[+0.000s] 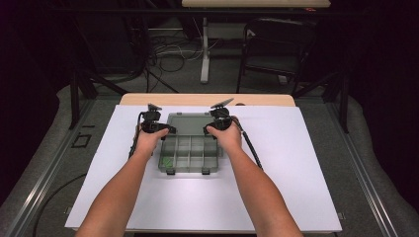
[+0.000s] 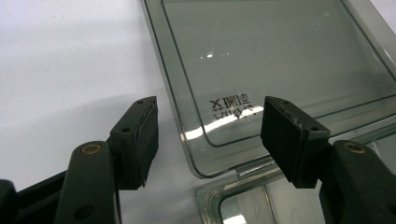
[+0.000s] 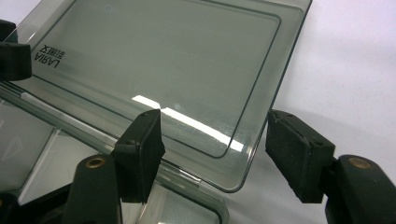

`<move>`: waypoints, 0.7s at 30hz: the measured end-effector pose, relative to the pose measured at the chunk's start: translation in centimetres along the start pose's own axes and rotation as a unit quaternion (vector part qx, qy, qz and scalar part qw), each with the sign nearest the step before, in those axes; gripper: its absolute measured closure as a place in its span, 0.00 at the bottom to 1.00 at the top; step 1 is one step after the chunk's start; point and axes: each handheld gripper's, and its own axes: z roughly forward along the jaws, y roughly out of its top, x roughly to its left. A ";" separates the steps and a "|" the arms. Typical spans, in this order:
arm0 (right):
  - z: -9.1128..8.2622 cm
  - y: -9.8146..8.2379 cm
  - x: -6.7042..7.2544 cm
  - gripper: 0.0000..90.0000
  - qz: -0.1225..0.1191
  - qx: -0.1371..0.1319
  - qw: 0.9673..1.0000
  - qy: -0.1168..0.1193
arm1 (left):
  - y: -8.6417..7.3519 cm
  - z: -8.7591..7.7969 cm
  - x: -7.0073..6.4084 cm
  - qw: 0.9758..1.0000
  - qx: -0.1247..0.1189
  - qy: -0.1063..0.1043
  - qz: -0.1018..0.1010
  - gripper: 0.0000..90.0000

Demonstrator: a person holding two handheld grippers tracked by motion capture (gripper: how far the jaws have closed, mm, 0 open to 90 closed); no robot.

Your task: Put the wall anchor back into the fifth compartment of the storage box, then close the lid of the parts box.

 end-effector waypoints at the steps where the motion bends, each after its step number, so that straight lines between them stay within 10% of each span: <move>1: 0.0 0.0 0.0 0.40 0.000 -0.002 1.000 0.003 | 0.0 0.0 0.0 1.000 0.000 -0.005 0.001 0.41; 21: 0.5 -0.3 -0.6 0.40 0.021 -0.011 1.000 0.017 | -0.1 0.6 -0.2 1.000 0.009 -0.009 -0.002 0.42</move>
